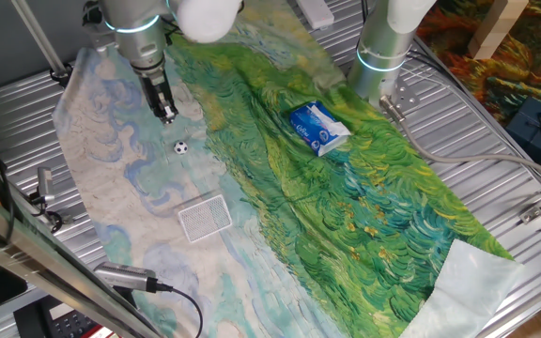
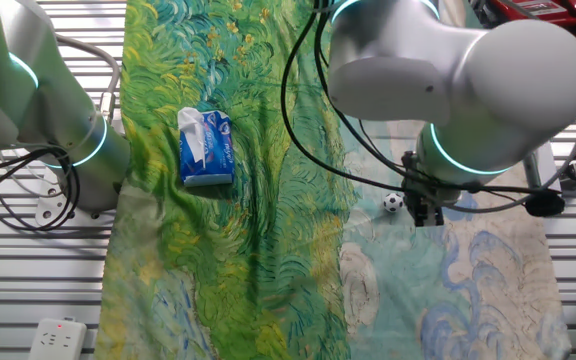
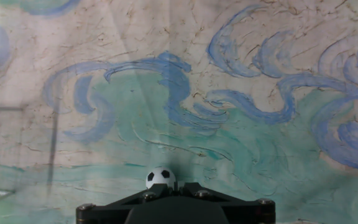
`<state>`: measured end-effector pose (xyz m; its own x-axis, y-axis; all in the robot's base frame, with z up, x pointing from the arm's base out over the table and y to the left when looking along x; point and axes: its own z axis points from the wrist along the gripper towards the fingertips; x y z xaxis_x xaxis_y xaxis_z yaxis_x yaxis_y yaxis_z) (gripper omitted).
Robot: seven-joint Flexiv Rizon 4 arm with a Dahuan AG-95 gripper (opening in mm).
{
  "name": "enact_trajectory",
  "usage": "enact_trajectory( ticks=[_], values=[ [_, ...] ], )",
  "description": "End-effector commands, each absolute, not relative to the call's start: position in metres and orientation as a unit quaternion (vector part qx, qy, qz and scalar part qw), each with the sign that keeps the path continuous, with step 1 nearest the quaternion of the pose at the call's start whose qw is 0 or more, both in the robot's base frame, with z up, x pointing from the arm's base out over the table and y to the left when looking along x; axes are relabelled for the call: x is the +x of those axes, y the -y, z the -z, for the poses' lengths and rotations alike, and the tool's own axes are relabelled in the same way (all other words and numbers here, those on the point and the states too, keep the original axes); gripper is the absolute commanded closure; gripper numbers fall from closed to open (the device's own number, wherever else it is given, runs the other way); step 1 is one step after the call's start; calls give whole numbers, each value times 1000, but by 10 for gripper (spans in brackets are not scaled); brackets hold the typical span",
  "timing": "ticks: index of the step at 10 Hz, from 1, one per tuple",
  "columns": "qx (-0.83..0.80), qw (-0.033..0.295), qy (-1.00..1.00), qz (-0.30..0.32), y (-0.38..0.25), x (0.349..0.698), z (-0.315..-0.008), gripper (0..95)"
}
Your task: Push the soccer ball into the goal
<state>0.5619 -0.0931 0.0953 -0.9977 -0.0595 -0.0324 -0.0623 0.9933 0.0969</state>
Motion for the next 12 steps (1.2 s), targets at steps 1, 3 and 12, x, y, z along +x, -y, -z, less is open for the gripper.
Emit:
enact_trajectory(
  ticks=[1, 3, 12],
  values=[
    [-43, 30, -997, -57, 93, 562, -95, 950],
    [-49, -15, -998, -45, 93, 562, -95, 950],
    [-63, -52, -997, -7, 103, 547, -51, 950]
  ],
)
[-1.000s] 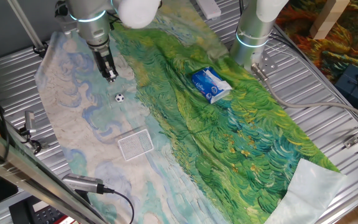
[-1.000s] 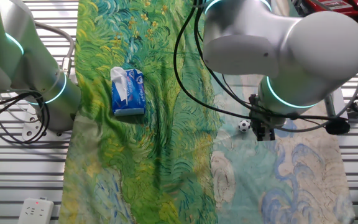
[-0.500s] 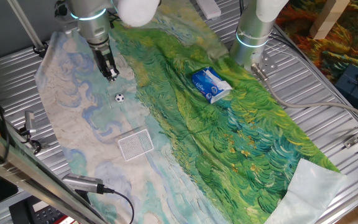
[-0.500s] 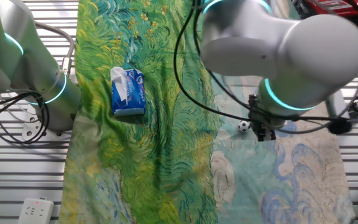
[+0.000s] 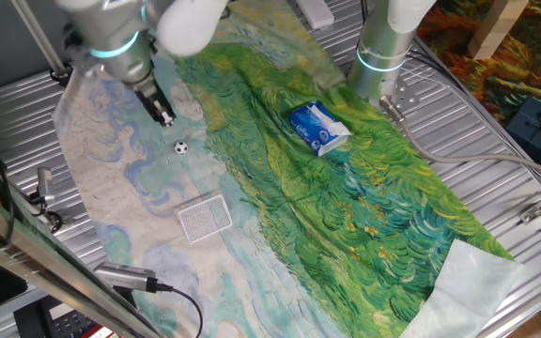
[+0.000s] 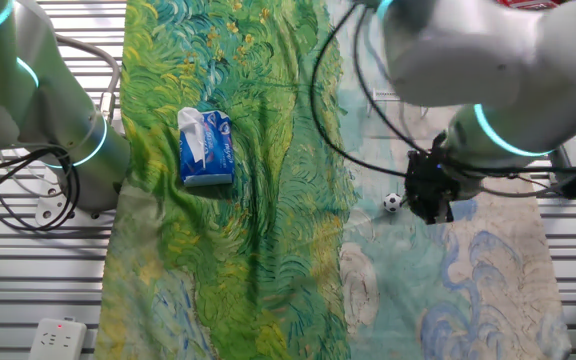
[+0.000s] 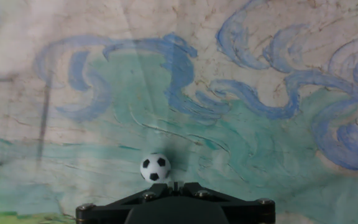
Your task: Push the soccer ball into the goal
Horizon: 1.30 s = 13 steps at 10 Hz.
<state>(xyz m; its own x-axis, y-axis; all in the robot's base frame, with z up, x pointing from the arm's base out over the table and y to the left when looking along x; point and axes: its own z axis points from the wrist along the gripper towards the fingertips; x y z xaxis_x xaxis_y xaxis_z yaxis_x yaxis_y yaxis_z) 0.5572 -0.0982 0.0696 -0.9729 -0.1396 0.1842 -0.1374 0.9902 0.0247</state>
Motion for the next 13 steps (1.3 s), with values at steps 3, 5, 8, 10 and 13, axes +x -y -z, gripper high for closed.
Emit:
enact_trajectory(
  ticks=[3, 5, 8, 10, 13],
  values=[
    [60, 39, 997, 14, 105, 548, -32, 950],
    [62, 30, 998, 13, 106, 548, -23, 950],
    [-6, -5, 1000, 13, 38, 574, -27, 950],
    [-75, 20, 997, 5, -20, 606, -52, 950],
    [-77, 49, 996, 1, -22, 624, -70, 950]
  ],
)
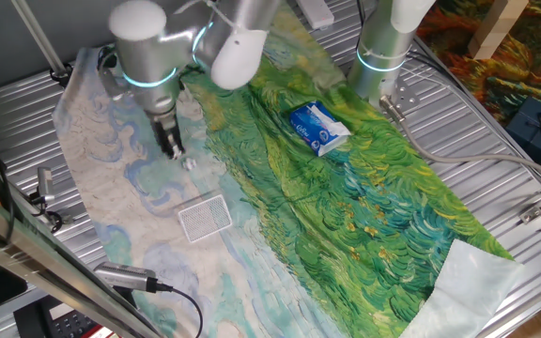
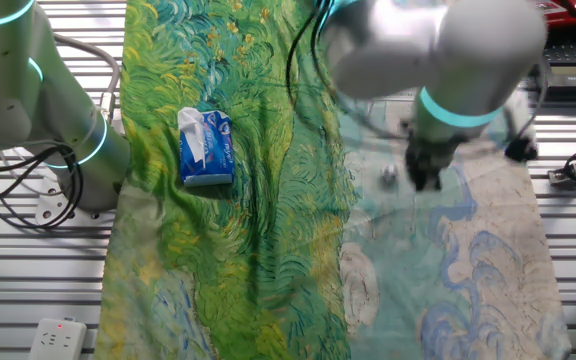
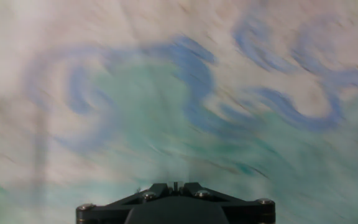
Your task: Push the soccer ball into the goal
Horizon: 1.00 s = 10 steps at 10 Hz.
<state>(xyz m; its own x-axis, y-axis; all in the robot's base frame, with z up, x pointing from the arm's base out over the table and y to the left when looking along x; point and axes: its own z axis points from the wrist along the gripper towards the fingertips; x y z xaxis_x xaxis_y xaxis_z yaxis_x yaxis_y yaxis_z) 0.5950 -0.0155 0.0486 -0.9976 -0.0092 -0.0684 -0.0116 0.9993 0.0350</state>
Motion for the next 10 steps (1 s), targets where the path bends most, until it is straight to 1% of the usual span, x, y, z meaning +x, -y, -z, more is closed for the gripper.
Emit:
enact_trajectory(
  ticks=[1, 4, 7, 10],
  values=[
    [55, -49, -997, -4, -6, 619, -72, 950],
    [13, -56, -998, -5, 30, 604, -77, 950],
    [-27, -55, -998, -5, 62, 585, -70, 950],
    [-36, -36, -999, -8, 70, 569, -51, 950]
  ],
)
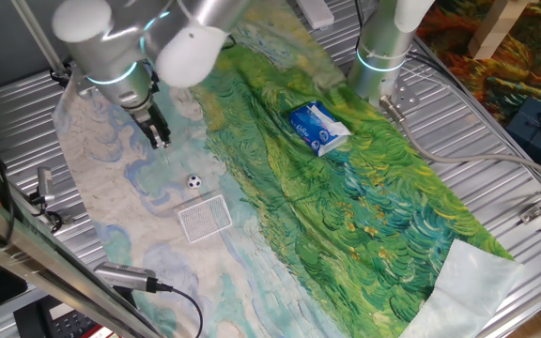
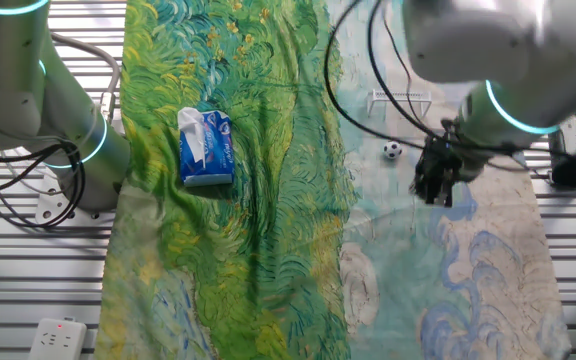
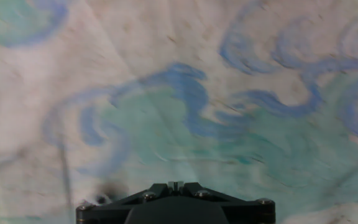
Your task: Push the soccer ball into the goal
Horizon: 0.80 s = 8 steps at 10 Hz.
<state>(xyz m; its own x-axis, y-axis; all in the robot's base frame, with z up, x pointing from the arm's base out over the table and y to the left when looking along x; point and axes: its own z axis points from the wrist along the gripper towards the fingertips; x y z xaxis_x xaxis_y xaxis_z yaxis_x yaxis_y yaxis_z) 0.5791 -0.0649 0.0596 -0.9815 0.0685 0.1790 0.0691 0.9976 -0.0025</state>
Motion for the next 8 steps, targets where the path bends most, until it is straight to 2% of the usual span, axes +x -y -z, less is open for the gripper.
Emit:
enact_trajectory(
  ticks=[1, 8],
  values=[
    [36, 30, 999, 9, 70, 569, -49, 950],
    [-12, 1, 1000, 6, 10, 581, -17, 950]
  ],
)
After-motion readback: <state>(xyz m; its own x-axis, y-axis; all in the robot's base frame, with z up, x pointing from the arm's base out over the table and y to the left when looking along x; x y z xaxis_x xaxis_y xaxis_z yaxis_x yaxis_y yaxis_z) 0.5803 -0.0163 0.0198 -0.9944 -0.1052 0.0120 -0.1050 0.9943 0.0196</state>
